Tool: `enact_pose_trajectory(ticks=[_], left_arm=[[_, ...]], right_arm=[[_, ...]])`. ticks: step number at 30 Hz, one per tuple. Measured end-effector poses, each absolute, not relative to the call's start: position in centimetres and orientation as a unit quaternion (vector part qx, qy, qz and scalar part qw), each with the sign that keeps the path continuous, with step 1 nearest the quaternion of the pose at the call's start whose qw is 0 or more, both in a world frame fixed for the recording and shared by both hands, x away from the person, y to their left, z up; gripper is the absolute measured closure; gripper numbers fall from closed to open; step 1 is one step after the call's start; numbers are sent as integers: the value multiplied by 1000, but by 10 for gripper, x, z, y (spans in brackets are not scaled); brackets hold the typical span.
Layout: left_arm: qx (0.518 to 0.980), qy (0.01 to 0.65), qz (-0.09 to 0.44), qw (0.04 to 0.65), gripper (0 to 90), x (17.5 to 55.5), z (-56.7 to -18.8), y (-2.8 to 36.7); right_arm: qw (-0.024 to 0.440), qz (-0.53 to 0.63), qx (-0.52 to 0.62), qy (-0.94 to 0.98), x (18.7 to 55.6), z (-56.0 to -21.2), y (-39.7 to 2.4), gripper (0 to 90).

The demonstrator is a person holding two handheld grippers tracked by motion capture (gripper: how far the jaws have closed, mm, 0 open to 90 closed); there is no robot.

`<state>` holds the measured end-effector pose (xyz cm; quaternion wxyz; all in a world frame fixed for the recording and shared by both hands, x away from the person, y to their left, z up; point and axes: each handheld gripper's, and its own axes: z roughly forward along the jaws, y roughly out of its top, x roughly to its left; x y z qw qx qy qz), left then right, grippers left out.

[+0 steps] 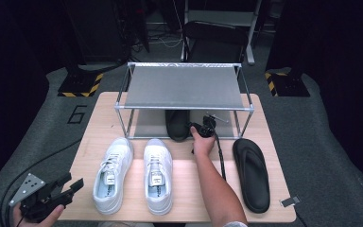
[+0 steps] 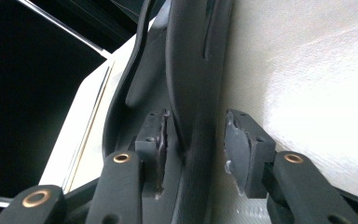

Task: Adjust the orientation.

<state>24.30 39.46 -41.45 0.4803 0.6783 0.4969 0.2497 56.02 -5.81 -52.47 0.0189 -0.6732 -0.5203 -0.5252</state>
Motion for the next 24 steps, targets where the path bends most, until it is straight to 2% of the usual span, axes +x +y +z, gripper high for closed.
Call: enact_pose_trajectory(ticks=[11, 17, 19, 20, 23, 24], left_arm=[[684, 482, 237, 493, 441, 262, -424, 378], [691, 471, 223, 501, 440, 278, -430, 361], [690, 468, 215, 508, 440, 281, -431, 355], [690, 467, 214, 511, 440, 282, -432, 352], [696, 463, 208, 508, 440, 284, -433, 346], [696, 462, 206, 509, 440, 284, -434, 344]], right_arm=[[-22, -526, -650, -548, 516, -509, -70, 582], [-14, -527, -626, -575, 480, -501, -79, 564], [4, -523, -629, -575, 468, -498, -81, 564], [-11, -522, -619, -587, 464, -499, -84, 563], [9, -521, -620, -587, 451, -496, -87, 566], [1, -528, -610, -590, 447, -496, -89, 566]])
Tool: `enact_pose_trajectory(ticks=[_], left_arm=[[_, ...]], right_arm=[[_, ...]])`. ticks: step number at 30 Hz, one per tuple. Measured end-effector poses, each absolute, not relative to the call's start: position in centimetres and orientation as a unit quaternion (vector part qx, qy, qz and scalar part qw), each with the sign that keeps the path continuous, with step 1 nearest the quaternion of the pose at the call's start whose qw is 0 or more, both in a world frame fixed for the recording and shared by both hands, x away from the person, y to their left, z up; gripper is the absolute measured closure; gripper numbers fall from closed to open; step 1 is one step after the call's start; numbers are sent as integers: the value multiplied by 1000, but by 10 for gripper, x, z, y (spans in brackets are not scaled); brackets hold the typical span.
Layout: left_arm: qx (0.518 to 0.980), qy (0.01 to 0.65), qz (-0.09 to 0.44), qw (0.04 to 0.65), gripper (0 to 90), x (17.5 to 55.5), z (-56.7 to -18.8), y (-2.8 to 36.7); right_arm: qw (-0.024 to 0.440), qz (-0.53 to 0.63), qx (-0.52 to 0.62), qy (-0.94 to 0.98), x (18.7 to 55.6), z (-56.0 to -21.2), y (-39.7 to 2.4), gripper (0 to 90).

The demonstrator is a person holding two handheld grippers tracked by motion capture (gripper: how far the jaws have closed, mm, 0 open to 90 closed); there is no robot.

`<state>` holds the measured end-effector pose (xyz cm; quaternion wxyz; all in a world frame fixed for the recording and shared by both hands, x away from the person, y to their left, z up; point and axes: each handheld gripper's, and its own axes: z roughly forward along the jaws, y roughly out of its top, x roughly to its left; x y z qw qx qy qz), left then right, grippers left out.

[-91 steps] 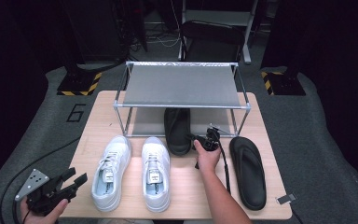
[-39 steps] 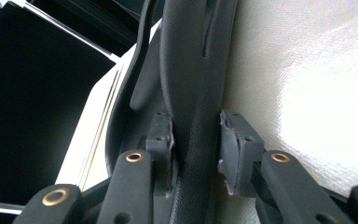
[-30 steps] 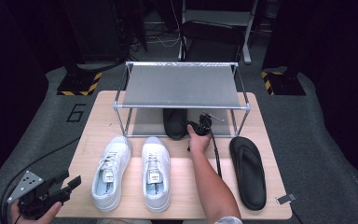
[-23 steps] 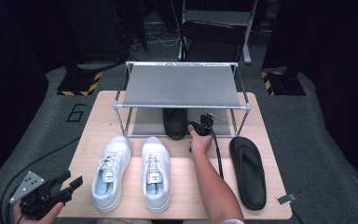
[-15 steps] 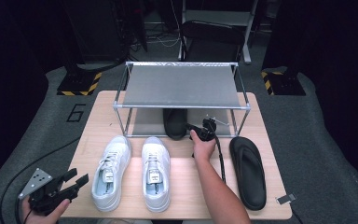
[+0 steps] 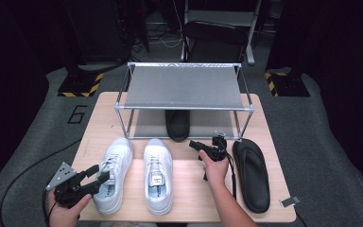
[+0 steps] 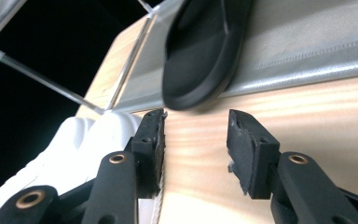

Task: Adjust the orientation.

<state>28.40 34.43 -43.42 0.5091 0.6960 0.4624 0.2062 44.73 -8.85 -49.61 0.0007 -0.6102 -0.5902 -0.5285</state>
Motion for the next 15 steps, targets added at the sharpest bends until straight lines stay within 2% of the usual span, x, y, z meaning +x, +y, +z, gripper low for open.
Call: enact_pose_trajectory(ticks=[5, 15], left_arm=[[692, 461, 208, 515, 440, 285, -432, 340], [696, 459, 207, 512, 441, 282, -428, 346]], right_arm=[[-10, -527, -586, -616, 418, -490, -95, 567], [-109, -519, -552, -644, 360, -480, -126, 580]])
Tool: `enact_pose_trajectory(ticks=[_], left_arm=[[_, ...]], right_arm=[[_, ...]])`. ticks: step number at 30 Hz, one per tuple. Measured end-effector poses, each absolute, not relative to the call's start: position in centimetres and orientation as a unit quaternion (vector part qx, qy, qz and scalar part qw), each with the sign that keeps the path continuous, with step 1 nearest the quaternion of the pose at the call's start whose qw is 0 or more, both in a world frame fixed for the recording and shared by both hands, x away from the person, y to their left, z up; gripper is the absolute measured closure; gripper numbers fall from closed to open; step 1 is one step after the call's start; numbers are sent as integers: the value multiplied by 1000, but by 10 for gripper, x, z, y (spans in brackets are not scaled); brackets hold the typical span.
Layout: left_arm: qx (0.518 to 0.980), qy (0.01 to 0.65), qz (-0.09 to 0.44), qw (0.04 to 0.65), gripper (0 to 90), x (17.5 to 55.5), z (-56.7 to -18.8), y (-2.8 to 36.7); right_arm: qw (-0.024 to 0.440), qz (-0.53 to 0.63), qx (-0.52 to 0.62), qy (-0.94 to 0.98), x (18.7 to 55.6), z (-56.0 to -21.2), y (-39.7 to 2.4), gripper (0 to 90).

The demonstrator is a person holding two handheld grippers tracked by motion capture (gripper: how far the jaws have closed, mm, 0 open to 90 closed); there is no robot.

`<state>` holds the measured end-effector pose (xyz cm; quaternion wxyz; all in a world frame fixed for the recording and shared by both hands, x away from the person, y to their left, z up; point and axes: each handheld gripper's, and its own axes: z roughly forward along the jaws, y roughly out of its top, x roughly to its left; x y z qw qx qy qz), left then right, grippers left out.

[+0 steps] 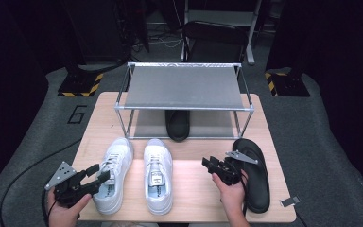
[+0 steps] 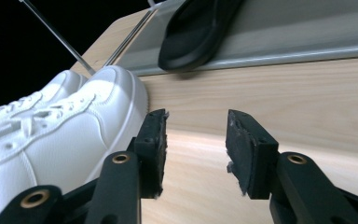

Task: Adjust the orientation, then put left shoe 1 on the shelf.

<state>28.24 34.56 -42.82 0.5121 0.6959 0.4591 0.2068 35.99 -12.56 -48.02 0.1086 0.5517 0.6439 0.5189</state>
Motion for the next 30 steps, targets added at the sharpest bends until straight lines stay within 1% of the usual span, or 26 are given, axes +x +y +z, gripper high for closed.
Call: enact_pose_trajectory(ticks=[5, 10, 14, 16, 17, 18, 20, 21, 24, 26, 28, 30], left_arm=[[695, 459, 208, 512, 442, 280, -429, 345], [693, 461, 211, 513, 441, 278, -429, 344], [691, 462, 215, 513, 441, 278, -429, 343], [688, 461, 214, 518, 441, 277, -429, 342], [689, 460, 215, 518, 440, 277, -429, 342], [689, 461, 215, 517, 440, 277, -429, 342], [692, 462, 211, 512, 440, 276, -428, 344], [691, 463, 211, 513, 440, 276, -428, 345], [688, 465, 214, 514, 440, 275, -428, 346], [687, 465, 215, 515, 440, 275, -428, 347], [686, 467, 215, 514, 440, 274, -429, 348], [687, 469, 213, 513, 440, 273, -430, 348]], right_arm=[[163, 510, 556, 636, 335, -473, -150, 580], [254, 481, 568, 618, 314, -467, -175, 566], [276, 446, 595, 609, 312, -476, -194, 544], [296, 430, 599, 608, 312, -481, -200, 526], [279, 421, 607, 613, 314, -486, -203, 517], [279, 421, 607, 613, 314, -486, -203, 517], [254, 416, 612, 623, 318, -492, -203, 524], [245, 412, 614, 627, 319, -496, -202, 547], [223, 400, 619, 638, 322, -504, -200, 674], [228, 394, 621, 638, 322, -505, -200, 747], [219, 403, 626, 630, 323, -506, -205, 819], [217, 405, 627, 629, 322, -506, -205, 824]])
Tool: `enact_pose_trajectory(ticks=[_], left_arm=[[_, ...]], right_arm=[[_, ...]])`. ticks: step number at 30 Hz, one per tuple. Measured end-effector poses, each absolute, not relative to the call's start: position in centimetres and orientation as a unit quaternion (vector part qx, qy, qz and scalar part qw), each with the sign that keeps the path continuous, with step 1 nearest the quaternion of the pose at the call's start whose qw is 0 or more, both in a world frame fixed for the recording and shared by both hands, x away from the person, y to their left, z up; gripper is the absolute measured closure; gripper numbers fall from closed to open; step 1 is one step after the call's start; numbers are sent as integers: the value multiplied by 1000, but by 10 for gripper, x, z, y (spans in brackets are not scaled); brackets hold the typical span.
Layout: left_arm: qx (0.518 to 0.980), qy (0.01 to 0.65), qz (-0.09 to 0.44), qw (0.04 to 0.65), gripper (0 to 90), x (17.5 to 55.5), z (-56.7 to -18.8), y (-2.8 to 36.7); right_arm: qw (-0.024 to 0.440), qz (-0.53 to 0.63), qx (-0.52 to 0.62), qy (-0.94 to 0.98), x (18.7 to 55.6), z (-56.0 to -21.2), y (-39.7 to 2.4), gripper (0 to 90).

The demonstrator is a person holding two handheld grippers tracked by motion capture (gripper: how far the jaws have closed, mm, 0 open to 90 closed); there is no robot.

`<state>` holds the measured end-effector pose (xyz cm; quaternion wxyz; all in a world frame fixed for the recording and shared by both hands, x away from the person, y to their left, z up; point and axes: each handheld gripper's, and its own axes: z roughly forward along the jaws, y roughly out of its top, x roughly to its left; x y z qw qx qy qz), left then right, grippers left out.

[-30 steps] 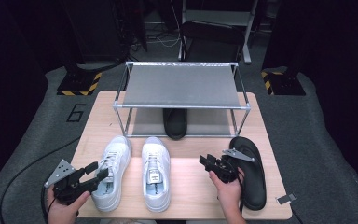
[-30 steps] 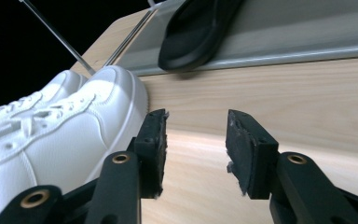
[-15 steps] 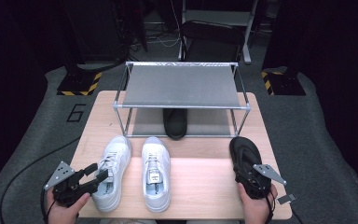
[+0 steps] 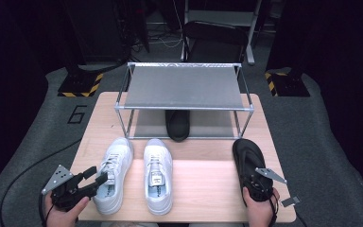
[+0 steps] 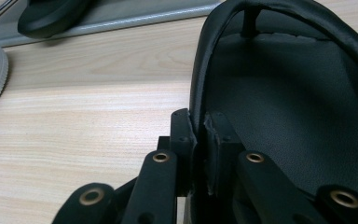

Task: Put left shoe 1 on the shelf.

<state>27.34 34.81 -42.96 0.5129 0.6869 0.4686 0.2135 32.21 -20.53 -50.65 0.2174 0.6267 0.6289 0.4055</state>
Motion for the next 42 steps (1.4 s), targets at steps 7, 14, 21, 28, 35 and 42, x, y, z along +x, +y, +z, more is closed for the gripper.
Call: enact_pose_trajectory(ticks=[7, 14, 21, 28, 35, 42], left_arm=[[686, 469, 214, 513, 440, 273, -429, 349], [685, 466, 215, 517, 439, 274, -427, 348], [681, 471, 219, 517, 440, 272, -427, 351], [679, 472, 220, 517, 439, 271, -427, 353], [675, 473, 221, 521, 439, 271, -426, 354], [680, 473, 215, 517, 439, 270, -426, 356]], right_arm=[[196, 415, 607, 649, 319, -505, -184, 826], [159, 441, 553, 689, 319, -507, -127, 829], [155, 474, 527, 688, 316, -502, -116, 688], [198, 489, 584, 617, 314, -496, -167, 566], [113, 498, 618, 597, 322, -520, -198, 508], [97, 474, 617, 620, 327, -531, -191, 554]])
